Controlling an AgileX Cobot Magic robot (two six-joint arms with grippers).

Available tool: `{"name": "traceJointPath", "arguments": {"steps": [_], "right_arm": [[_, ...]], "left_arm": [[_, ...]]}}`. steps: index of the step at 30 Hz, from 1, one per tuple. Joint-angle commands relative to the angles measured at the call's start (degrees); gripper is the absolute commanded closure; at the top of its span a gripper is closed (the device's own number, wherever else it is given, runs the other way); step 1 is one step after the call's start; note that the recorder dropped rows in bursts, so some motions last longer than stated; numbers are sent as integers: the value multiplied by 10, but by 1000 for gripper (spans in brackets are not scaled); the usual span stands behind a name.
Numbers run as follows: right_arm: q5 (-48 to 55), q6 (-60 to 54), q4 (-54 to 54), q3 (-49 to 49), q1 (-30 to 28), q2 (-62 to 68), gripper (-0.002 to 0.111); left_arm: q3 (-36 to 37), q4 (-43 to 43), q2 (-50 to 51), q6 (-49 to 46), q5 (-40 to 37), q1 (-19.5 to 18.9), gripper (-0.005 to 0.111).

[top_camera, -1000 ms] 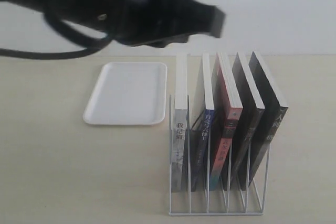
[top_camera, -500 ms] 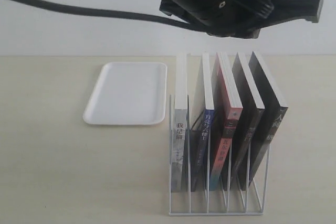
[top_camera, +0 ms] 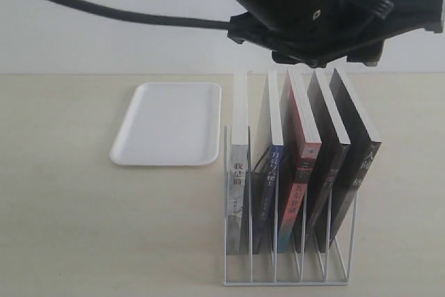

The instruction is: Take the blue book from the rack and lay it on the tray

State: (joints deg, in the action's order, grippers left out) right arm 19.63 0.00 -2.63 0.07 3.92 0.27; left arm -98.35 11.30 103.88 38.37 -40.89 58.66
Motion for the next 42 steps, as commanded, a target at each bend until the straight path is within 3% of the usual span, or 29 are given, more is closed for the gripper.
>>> {"name": "traceJointPath", "arguments": {"steps": [1,7,22,42], "right_arm": [[-6,0,2,-1,-4,-3,108],[-6,0,1,-1,-4,-3,108],[-6,0,1,-1,-4,-3,108],[-6,0,1,-1,-4,-3,108]], "left_arm": [[-56,-21,28,6,-53,5,58],[-99,-28,65,6,-73,14,58],[-100,4,85,41,-121,14,58],[-100,16,108,56,-102,14,58]]}}
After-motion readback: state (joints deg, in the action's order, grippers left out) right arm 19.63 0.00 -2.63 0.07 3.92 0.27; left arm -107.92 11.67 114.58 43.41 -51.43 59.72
